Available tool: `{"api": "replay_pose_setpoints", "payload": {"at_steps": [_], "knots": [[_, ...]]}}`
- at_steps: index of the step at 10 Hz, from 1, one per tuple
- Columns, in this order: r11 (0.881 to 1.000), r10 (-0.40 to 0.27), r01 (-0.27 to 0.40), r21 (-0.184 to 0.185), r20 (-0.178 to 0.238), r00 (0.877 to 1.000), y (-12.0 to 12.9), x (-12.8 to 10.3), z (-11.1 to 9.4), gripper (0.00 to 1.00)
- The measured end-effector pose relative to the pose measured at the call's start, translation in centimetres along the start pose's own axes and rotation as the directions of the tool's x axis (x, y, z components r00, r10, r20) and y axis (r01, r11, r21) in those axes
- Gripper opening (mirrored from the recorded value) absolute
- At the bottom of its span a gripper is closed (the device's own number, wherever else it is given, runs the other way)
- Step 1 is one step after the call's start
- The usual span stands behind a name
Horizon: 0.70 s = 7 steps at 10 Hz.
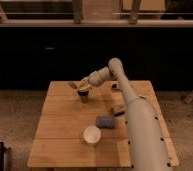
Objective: Place fork in metal cup
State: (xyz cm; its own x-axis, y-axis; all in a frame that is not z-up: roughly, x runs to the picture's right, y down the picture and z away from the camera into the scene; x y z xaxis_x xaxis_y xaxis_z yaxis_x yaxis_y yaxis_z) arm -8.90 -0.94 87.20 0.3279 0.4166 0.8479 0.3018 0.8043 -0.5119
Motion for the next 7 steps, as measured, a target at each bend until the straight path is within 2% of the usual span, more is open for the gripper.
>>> {"api": "replay_pose_setpoints", "payload": {"at_steps": [7], "knots": [[1.0,-0.01,0.01,0.013,0.006,1.0,0.41,-0.05,-0.09,0.8]]}}
